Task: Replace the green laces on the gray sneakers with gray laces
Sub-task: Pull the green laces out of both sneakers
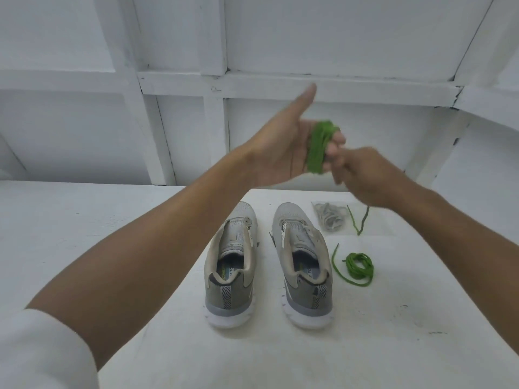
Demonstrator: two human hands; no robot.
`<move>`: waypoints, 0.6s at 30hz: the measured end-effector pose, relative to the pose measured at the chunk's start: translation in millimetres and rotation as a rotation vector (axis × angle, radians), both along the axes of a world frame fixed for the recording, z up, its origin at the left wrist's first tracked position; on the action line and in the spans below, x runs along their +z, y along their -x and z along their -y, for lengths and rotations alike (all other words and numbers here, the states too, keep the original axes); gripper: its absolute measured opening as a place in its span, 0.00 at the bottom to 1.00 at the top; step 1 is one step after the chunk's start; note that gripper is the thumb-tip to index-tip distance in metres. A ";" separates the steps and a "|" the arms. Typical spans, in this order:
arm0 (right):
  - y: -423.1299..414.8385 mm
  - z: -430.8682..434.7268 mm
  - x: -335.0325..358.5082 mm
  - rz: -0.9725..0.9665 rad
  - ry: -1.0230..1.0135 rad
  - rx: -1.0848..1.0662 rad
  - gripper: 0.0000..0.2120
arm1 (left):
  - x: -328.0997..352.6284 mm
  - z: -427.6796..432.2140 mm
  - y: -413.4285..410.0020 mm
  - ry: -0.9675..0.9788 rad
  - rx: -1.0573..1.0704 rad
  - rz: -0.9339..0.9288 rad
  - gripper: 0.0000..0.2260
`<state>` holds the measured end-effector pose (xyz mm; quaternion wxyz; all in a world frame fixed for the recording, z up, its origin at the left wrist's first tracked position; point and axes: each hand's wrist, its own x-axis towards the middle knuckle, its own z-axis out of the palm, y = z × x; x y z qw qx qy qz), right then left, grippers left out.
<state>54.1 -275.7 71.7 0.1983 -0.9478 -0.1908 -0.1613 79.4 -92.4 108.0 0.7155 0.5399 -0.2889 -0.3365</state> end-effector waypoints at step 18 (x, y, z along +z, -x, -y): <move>16.3 -14.6 11.3 0.030 0.107 0.152 0.12 | 0.9 -16.9 -8.6 -0.157 0.513 0.432 0.28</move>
